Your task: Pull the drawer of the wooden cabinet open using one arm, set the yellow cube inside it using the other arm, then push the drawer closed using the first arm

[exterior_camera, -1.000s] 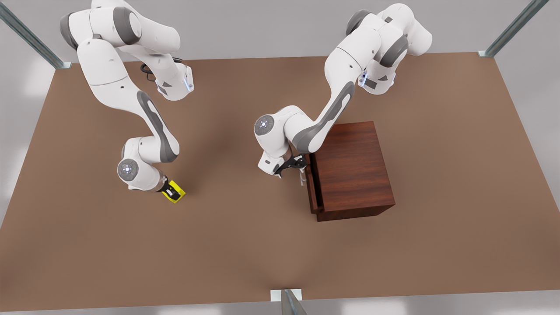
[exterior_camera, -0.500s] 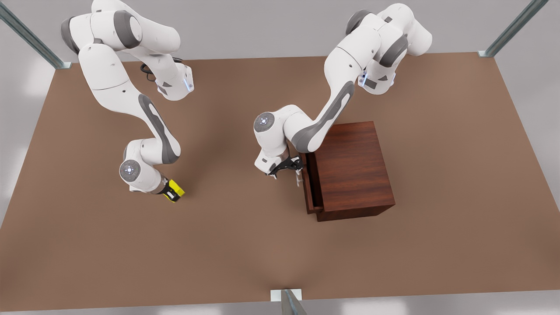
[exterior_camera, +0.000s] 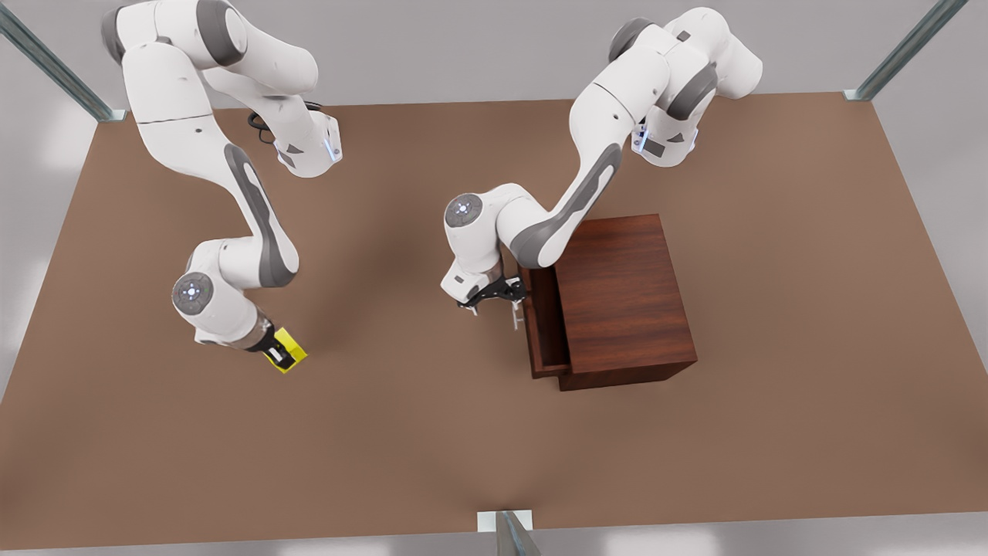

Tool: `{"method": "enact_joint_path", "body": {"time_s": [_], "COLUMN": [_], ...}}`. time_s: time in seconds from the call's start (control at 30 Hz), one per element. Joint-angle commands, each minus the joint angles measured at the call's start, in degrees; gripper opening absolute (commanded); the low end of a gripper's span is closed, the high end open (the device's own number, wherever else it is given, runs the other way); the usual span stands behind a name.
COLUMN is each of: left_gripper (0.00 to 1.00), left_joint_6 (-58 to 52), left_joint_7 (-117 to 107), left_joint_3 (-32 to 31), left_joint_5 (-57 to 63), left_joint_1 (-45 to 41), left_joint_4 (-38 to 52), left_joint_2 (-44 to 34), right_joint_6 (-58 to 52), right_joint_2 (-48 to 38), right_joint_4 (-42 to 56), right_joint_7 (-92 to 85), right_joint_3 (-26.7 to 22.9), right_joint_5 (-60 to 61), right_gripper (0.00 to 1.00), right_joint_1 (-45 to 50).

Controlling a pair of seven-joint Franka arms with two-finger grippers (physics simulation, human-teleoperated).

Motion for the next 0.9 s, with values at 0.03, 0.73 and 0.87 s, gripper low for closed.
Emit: {"method": "enact_joint_path", "body": {"time_s": [0.03, 0.73, 0.87], "left_gripper": [1.0, 1.0, 1.0], "left_joint_6": [1.2, -11.71, -19.45], "left_joint_7": [-0.09, -0.28, 6.58], "left_joint_3": [-0.05, -0.66, -0.66], "left_joint_5": [0.03, 0.64, 0.56], "left_joint_1": [-0.2, -4.06, -4.06], "left_joint_4": [0.14, 7.87, 7.96], "left_joint_2": [-0.05, 1.88, -0.75], "right_joint_6": [-11.23, -23.62, -23.62], "right_joint_2": [-0.11, 0.07, 0.16], "right_joint_4": [4.16, 14.97, 14.97], "right_joint_7": [0.51, -2.04, -2.04], "right_joint_3": [-0.02, -0.38, -0.38], "right_joint_5": [-0.13, -0.13, -0.13], "right_gripper": [0.68, 0.68, 0.68], "right_joint_1": [0.0, -1.5, -1.5]}}
